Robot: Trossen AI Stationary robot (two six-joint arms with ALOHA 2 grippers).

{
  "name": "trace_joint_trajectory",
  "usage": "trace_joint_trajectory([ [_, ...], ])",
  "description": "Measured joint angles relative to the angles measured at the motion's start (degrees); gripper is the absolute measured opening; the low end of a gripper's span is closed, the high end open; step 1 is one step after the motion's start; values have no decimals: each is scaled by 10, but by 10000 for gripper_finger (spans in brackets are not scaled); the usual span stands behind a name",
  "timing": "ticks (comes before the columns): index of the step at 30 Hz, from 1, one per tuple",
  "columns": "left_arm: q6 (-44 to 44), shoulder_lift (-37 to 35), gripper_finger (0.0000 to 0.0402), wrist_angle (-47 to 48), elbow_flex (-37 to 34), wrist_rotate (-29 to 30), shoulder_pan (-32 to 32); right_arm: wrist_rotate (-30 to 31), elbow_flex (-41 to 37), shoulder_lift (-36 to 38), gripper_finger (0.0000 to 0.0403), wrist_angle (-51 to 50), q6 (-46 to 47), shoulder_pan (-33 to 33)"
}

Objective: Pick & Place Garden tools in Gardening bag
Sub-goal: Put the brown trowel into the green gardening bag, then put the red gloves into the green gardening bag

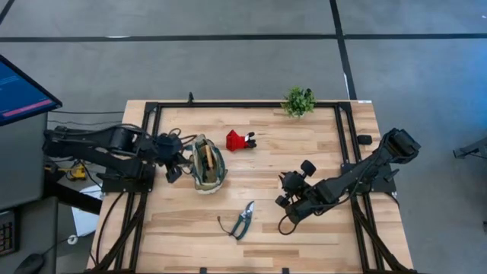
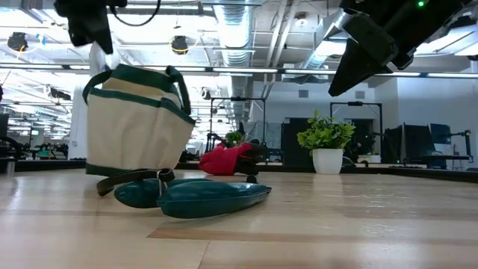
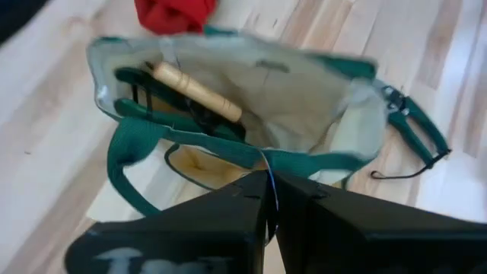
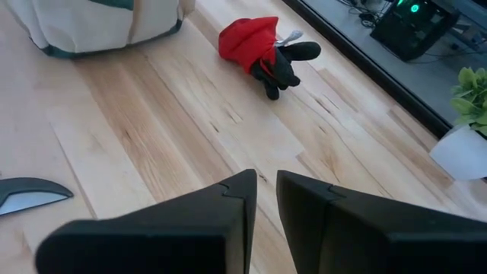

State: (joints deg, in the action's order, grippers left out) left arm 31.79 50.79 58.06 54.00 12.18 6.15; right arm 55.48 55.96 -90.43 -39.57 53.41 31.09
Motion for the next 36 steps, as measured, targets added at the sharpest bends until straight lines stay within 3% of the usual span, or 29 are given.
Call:
trace_joint_trajectory([
  [8, 2, -2, 2, -59, -77, -14, -1, 0, 0, 0, 46, 6, -9, 0],
  [18, 2, -2, 9, -64, -80, -4, -1, 0, 0, 0, 46, 24, -30, 0],
  [24, -1, -6, 48, -66, -80, 9, -1, 0, 0, 0, 46, 24, -30, 0],
  [30, -29, -23, 94, -68, -57, 5, -1, 0, 0, 0, 46, 24, -30, 0],
  [36, -54, -52, 105, -68, 4, 5, -1, 0, 0, 0, 46, 24, -30, 0],
])
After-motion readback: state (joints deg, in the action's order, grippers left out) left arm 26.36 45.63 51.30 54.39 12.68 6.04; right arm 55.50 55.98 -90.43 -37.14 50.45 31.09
